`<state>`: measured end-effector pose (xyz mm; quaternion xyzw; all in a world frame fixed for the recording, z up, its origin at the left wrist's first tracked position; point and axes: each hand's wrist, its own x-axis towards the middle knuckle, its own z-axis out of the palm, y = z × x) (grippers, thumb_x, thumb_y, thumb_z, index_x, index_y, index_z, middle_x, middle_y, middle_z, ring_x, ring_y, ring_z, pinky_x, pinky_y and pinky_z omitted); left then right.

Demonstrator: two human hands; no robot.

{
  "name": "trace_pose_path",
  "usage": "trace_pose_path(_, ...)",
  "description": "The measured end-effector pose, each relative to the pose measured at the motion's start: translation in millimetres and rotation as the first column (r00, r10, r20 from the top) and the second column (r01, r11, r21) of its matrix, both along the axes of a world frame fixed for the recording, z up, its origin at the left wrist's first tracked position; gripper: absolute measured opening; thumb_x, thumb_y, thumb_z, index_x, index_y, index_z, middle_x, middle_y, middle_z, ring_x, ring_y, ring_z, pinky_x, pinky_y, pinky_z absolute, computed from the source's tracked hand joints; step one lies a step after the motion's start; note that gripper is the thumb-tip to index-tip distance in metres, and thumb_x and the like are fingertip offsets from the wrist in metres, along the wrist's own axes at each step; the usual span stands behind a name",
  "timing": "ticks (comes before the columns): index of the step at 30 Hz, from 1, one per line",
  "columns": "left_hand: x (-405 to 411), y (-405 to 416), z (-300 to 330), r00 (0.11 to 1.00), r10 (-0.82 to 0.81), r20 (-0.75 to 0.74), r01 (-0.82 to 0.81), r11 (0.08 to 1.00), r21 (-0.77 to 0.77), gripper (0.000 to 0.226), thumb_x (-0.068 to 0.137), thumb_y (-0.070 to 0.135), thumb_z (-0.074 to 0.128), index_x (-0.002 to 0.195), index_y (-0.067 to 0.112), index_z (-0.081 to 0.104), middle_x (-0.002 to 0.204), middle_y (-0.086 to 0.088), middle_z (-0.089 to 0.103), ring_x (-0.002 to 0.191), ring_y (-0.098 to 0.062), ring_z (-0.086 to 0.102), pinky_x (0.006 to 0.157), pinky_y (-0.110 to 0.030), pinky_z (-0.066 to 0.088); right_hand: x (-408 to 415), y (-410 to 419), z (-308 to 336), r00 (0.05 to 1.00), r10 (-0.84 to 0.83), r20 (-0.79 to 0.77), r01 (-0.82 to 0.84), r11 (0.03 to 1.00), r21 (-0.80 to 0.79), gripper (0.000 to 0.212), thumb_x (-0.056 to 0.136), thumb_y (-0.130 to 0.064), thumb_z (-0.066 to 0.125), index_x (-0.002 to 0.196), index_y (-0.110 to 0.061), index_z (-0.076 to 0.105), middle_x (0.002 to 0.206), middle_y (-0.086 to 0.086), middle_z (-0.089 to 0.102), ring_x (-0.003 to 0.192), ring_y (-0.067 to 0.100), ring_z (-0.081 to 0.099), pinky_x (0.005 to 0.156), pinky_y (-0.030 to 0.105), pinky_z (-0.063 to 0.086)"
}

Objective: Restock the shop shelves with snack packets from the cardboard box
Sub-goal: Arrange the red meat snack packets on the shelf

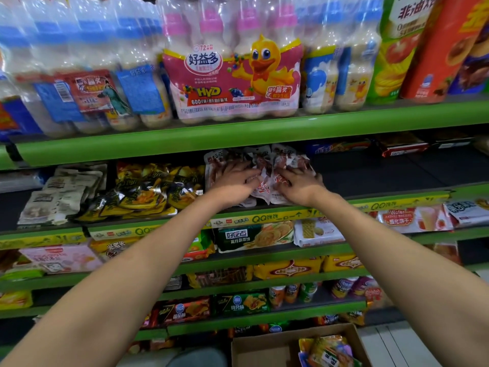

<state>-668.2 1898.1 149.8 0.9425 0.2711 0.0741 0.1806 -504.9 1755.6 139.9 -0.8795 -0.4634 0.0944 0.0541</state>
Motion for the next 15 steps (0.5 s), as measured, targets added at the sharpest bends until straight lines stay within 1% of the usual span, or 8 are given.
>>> trace_pose_path(2,3.5,-2.6,-4.2,0.996,-0.019,-0.092,0.021,1.000,0.020,0.063,0.092,0.067,0.025,0.147,0.042,0.043,0.165,0.004,0.025,0.153,-0.026,0.015,0.122,-0.048,0.011,-0.5,-3.3,-0.8,1.000,-0.005,0.026,0.005,1.000,0.010,0.063,0.097,-0.067,0.027,0.155,-0.044,0.019,0.164,-0.001,0.026,0.151,0.028,0.018,0.116,0.056,0.016)
trace_pose_path(3,4.3,-3.3,-6.1,0.995,-0.011,-0.102,0.014,0.999,0.032,0.061,0.095,0.064,0.025,0.148,0.040,0.043,0.166,0.003,0.024,0.152,-0.027,0.017,0.123,-0.048,0.013,-0.7,-5.2,-0.1,1.000,-0.005,0.031,0.005,1.000,0.008,0.063,0.097,-0.066,0.027,0.155,-0.043,0.019,0.164,0.000,0.027,0.151,0.028,0.019,0.116,0.055,0.016)
trace_pose_path(6,5.1,-9.5,-7.0,0.996,0.026,-0.091,-0.022,0.999,0.048,0.057,0.097,0.061,0.026,0.146,0.038,0.045,0.165,0.001,0.026,0.151,-0.027,0.019,0.122,-0.048,0.014,-1.1,-12.6,-0.2,1.000,0.013,0.023,-0.013,1.000,-0.004,0.063,0.098,-0.064,0.030,0.156,-0.041,0.020,0.164,0.000,0.026,0.152,0.027,0.018,0.118,0.055,0.012)
trace_pose_path(8,6.3,-12.6,-1.7,0.996,0.034,-0.077,-0.032,0.999,0.034,0.060,0.092,0.061,0.027,0.143,0.038,0.050,0.163,-0.001,0.030,0.150,-0.028,0.021,0.120,-0.049,0.018,1.1,-14.6,1.2,1.000,0.011,0.022,-0.012,0.998,0.064,0.061,0.098,-0.063,0.034,0.154,-0.040,0.027,0.164,-0.001,0.027,0.151,0.028,0.020,0.120,0.058,0.008)
trace_pose_path(10,7.7,-13.1,2.2,0.997,0.062,-0.047,-0.061,0.998,0.025,0.055,0.095,0.060,0.030,0.141,0.037,0.051,0.162,-0.003,0.031,0.150,-0.030,0.020,0.118,-0.049,0.018,2.2,-12.6,3.3,0.999,0.001,0.037,-0.006,0.990,0.144,0.060,0.097,-0.061,0.037,0.152,-0.039,0.032,0.164,-0.003,0.027,0.151,0.027,0.017,0.119,0.063,0.003)
trace_pose_path(12,7.4,-13.8,3.4,0.994,0.084,-0.071,-0.083,0.996,0.014,0.055,0.099,0.060,0.029,0.144,0.035,0.048,0.163,-0.004,0.031,0.150,-0.032,0.019,0.118,-0.050,0.016,-1.4,-8.2,2.8,1.000,0.011,0.030,-0.014,0.993,0.120,0.061,0.096,-0.064,0.034,0.152,-0.041,0.030,0.164,-0.004,0.025,0.152,0.028,0.014,0.118,0.064,0.000)
trace_pose_path(13,6.0,-15.4,3.1,0.992,0.079,-0.099,-0.078,0.997,0.014,0.057,0.099,0.061,0.027,0.145,0.034,0.047,0.162,-0.004,0.031,0.150,-0.032,0.020,0.118,-0.051,0.016,-4.1,-6.2,1.1,1.000,0.022,0.017,-0.023,0.996,0.085,0.062,0.096,-0.066,0.031,0.152,-0.041,0.030,0.164,-0.002,0.026,0.152,0.030,0.016,0.117,0.065,0.002)
trace_pose_path(15,2.9,-19.9,2.3,0.990,0.059,-0.131,-0.057,0.998,0.020,0.065,0.094,0.064,0.022,0.146,0.032,0.045,0.162,-0.005,0.032,0.149,-0.032,0.022,0.118,-0.052,0.018,-7.4,-4.7,-0.5,1.000,0.018,-0.018,-0.016,0.997,0.075,0.061,0.095,-0.066,0.032,0.149,-0.040,0.035,0.159,0.003,0.038,0.146,0.034,0.031,0.119,0.064,0.008)
